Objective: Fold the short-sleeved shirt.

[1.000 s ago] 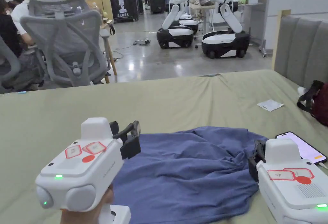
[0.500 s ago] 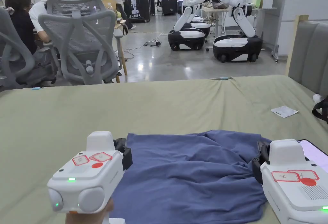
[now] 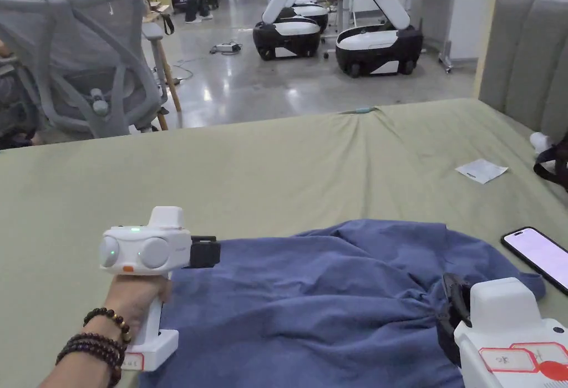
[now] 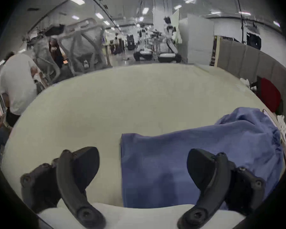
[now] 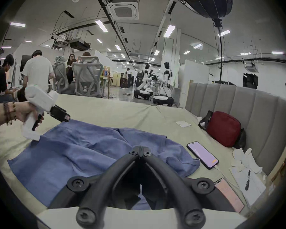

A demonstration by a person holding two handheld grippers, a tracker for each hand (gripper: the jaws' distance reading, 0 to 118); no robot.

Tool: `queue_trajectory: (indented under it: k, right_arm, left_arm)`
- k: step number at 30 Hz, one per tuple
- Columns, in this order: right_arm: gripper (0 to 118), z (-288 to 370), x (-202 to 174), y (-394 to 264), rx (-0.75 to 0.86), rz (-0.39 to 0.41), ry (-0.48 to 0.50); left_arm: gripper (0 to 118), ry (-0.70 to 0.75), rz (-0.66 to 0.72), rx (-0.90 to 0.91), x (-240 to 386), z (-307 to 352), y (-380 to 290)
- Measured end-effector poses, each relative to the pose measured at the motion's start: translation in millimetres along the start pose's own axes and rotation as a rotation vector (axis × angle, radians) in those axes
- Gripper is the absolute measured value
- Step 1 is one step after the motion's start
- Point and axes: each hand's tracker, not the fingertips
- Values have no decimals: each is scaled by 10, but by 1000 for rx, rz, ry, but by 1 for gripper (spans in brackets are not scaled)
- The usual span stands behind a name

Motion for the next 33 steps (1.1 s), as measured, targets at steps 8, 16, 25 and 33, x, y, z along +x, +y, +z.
queue_trajectory:
  k: [8, 16, 25, 33]
  right_arm:
    - [0, -187, 138, -187, -74, -26, -14]
    - [82, -417, 520, -39, -339, -178, -4]
    - [93, -1170, 812, -312, -578, -236, -69]
    - [4, -1088, 677, -186, -463, -234, 34]
  left_arm:
    - [24, 10, 23, -99, 102, -104, -25]
    - [1, -25, 24, -1, 210, 362, 115]
    - [1, -33, 25, 19, 138, 534, 128]
    - [1, -42, 22, 82, 116, 720, 186]
